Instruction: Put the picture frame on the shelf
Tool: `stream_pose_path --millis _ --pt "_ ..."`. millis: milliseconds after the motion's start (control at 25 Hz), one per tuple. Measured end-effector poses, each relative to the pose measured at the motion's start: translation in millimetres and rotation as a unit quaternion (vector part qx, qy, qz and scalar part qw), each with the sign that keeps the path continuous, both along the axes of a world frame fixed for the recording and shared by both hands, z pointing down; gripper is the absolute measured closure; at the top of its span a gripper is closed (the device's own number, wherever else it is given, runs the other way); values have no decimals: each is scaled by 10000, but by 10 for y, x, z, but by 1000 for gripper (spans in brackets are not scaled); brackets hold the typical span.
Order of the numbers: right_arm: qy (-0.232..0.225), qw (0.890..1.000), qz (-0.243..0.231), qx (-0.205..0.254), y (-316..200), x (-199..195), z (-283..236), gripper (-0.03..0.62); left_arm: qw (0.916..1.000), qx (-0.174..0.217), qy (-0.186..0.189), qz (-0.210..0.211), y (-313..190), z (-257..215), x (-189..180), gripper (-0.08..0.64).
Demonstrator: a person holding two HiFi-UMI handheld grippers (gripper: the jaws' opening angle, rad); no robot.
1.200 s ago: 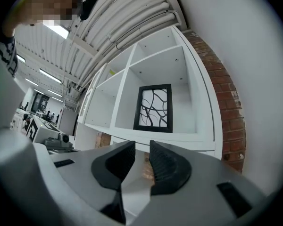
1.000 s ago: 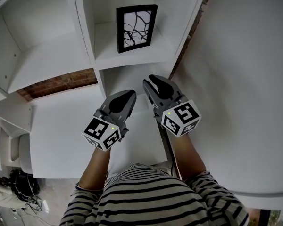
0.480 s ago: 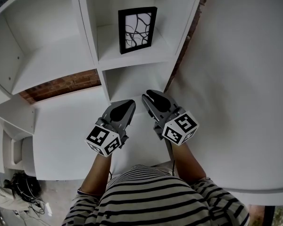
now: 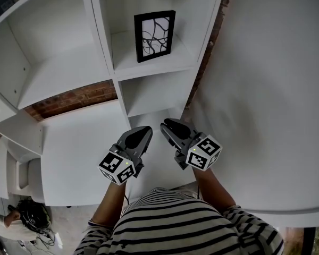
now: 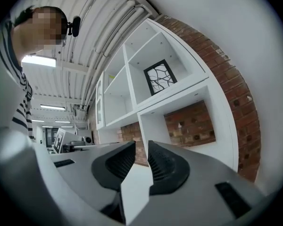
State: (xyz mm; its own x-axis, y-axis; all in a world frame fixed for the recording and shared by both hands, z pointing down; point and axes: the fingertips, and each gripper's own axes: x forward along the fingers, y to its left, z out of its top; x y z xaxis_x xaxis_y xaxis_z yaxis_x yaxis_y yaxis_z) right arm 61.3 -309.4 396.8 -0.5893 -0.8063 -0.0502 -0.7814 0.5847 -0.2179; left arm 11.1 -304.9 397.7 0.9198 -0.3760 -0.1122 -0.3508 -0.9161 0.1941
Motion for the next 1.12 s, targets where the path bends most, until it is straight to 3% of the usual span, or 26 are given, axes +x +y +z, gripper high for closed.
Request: stream_pose_path --millis 680,1120 --pt "-63 9976 -602 -341 502 -317 610 520 9991 -116 159 367 430 377 -309 546" --pt "127 9963 -621 -576 646 -419 879 562 9988 -240 30 433 602 722 -328 546"
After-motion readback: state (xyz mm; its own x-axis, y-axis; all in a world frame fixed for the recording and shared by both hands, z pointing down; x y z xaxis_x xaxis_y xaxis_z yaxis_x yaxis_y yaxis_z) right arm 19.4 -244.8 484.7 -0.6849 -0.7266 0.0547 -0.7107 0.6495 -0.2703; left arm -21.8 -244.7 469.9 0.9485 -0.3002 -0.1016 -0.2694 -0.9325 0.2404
